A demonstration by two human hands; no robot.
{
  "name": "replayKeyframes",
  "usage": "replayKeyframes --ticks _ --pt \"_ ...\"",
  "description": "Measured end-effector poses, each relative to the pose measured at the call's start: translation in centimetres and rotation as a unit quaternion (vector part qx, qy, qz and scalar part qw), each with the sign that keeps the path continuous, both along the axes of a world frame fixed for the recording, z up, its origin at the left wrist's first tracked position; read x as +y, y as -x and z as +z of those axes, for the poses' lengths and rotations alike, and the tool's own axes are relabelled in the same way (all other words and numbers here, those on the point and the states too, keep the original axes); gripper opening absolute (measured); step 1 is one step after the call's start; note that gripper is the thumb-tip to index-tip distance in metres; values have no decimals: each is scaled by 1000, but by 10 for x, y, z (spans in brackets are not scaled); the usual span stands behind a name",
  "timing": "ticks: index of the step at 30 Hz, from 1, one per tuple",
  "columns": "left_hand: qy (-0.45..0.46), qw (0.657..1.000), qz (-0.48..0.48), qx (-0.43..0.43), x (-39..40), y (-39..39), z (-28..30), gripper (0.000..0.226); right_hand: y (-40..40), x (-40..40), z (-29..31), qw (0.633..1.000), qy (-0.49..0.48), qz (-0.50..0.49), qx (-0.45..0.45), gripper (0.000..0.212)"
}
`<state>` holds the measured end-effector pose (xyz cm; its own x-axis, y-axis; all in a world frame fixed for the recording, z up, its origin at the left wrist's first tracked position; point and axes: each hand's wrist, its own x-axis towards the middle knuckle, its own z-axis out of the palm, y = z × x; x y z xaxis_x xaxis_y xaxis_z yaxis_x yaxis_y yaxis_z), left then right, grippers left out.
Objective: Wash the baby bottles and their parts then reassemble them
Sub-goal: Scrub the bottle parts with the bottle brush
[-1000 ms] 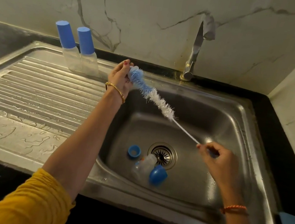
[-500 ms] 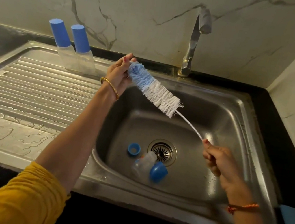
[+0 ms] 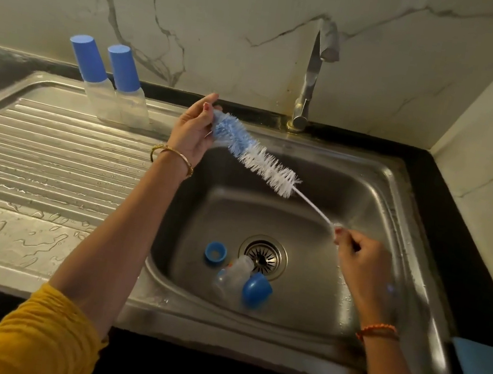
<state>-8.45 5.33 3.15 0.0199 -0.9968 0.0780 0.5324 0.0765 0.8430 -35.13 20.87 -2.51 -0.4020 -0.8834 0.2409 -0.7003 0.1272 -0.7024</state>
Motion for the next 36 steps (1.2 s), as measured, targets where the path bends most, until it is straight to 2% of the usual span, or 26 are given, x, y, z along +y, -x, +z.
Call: replayKeyframes --ticks 2,7,12,15,17,18,20,21,23,24,27,28,30,32,36 --pt "3 1000 28 5 1 4 0 17 -1 0 5 998 53 -26 38 33" --pt "19 999 39 -10 0 -2 3 16 3 0 4 999 22 9 49 48" --pt "25 999 20 -3 2 -13 4 19 1 -3 2 985 -38 105 -129 52" --pt "42 999 -19 16 4 -19 0 28 -2 -4 5 959 -133 130 -212 50" --pt "48 996 -56 57 6 -21 -2 36 -1 -4 8 928 -229 135 -262 48" --pt "50 993 -75 80 7 -21 -2 34 1 -3 8 908 -271 140 -286 48" --pt "58 984 -111 126 7 -21 -2 17 5 -3 7 875 -327 150 -325 51" --pt "63 978 -131 148 7 -19 -2 17 6 -3 5 860 -345 156 -342 53" --pt "67 967 -163 185 6 -15 -3 33 7 -2 2 833 -373 172 -371 58" --pt "69 963 -159 205 5 -13 -5 33 6 -2 1 822 -382 177 -384 60" --pt "41 959 -102 260 4 -6 -5 10 4 -1 -1 799 -399 186 -410 63" --pt "22 962 -77 261 4 -3 -3 18 2 -1 -1 794 -402 187 -415 63" --pt "-17 968 -34 247 1 0 2 25 1 -1 -1 797 -404 176 -414 63" --pt "-55 980 9 191 0 3 7 19 3 -2 0 818 -389 147 -398 57" --pt "-116 986 105 50 -2 19 8 18 14 0 2 904 -299 108 -287 48"
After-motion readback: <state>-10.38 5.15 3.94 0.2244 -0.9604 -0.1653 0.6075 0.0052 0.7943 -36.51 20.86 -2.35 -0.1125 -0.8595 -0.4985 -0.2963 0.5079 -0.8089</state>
